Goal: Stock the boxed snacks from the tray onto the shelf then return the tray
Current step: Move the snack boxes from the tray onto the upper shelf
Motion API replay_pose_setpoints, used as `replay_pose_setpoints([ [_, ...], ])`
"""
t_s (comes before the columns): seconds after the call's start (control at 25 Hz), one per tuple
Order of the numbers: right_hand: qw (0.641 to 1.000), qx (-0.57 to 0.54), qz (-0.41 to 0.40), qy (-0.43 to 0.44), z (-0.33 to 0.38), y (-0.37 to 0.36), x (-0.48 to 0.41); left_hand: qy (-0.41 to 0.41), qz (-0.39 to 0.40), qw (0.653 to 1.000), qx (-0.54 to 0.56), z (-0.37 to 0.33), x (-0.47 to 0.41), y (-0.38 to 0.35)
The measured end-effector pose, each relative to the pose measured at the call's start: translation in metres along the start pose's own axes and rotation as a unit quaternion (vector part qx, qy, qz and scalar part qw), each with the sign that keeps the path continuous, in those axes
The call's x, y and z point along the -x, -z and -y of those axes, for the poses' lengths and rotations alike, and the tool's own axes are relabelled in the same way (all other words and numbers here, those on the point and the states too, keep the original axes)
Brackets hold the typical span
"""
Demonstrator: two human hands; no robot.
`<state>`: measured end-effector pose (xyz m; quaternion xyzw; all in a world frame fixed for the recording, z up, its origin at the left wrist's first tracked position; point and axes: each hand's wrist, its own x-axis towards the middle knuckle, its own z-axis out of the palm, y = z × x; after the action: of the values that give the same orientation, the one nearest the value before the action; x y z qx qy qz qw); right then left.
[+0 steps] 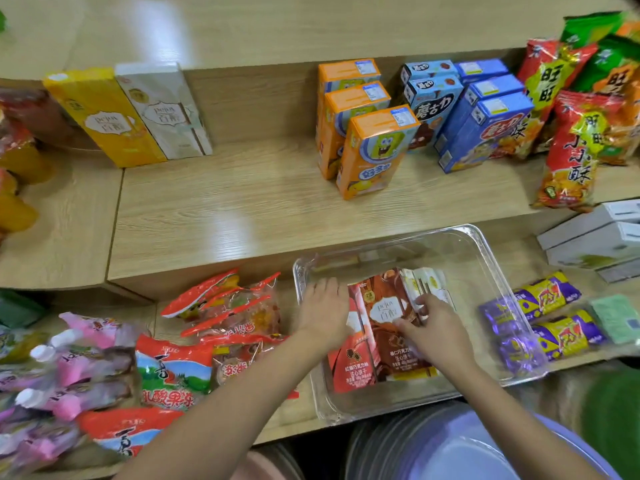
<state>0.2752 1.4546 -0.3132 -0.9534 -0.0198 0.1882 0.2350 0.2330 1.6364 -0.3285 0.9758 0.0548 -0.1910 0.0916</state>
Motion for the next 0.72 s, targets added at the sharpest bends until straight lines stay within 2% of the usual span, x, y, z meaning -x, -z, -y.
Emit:
replay_pose_setpoints([
  [0.16,0.999,0.039,0.016,-0.024,-0.002,0.001,0.0,0.019,0.081,0.995,-0.054,-0.004,-0.016,0.013],
  [0.24,0.998,0.044,0.019,-0.034,-0.004,0.002,0.0,0.014,0.081,0.995,-0.057,-0.006,-0.018,0.016],
  [0.36,0.998,-0.01,0.024,-0.058,-0.009,0.006,0.0,0.015,0.065,0.998,-0.012,-0.002,-0.015,0.02],
  [0.44,0.994,-0.063,0.036,-0.078,-0.014,0.012,0.0,0.024,0.052,0.995,0.078,0.004,-0.012,0.024],
  [0.52,0.988,-0.123,0.034,-0.085,-0.021,0.016,0.002,0.039,0.043,0.976,0.211,0.008,-0.005,0.031],
  [0.72,0.976,-0.212,0.02,-0.048,-0.025,0.029,0.012,0.059,0.048,0.883,0.464,0.023,0.021,0.047],
])
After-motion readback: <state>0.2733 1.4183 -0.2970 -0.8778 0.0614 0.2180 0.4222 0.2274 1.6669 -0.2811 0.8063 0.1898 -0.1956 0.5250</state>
